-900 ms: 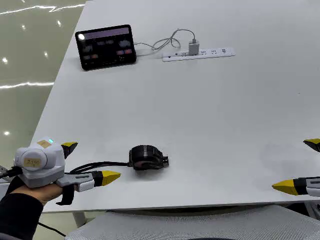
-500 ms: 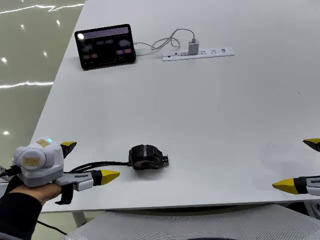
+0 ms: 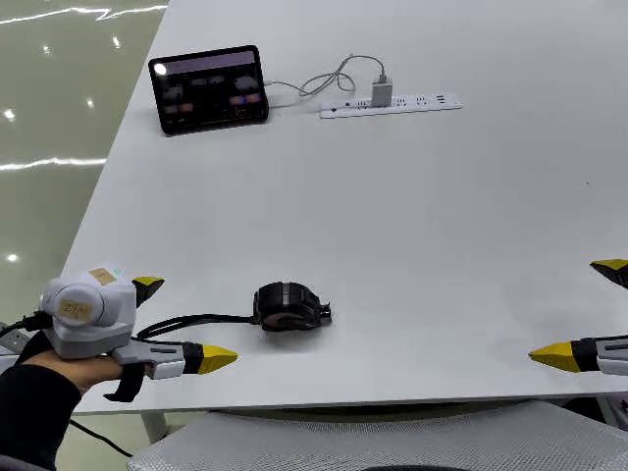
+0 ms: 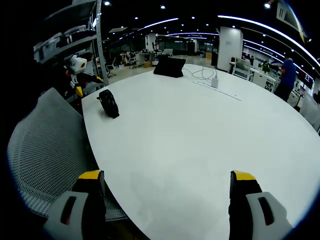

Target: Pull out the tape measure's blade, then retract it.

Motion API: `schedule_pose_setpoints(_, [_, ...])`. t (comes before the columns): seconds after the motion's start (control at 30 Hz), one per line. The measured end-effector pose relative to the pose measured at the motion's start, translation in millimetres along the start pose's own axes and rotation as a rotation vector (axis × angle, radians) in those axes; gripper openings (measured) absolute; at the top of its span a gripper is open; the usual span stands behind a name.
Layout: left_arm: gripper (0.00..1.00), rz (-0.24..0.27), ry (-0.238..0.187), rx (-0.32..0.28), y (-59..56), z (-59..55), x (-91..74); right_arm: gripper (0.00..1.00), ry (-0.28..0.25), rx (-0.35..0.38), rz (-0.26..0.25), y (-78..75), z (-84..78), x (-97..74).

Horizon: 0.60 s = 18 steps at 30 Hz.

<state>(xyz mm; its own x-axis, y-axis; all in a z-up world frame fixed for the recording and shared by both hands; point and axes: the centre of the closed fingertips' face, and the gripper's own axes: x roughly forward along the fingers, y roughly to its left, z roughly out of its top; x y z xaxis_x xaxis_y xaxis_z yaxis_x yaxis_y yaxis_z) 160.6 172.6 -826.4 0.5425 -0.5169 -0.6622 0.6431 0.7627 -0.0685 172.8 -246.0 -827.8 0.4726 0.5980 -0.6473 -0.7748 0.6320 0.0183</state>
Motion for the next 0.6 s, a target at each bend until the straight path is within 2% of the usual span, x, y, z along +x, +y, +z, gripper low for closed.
schedule_pose_setpoints(0.23, [0.97,-0.067,0.022,0.077,-6.8,11.3,13.8,1.0,-0.016,-0.036,0.045,10.2,18.3,16.1])
schedule_pose_setpoints(0.37, [0.91,-0.089,0.054,0.165,-9.3,16.7,25.0,1.0,-0.02,-0.053,0.077,16.9,28.9,27.9])
schedule_pose_setpoints(0.6, [0.9,-0.156,0.097,0.261,-22.6,28.9,45.1,1.0,-0.04,-0.108,0.133,33.3,52.0,50.1])
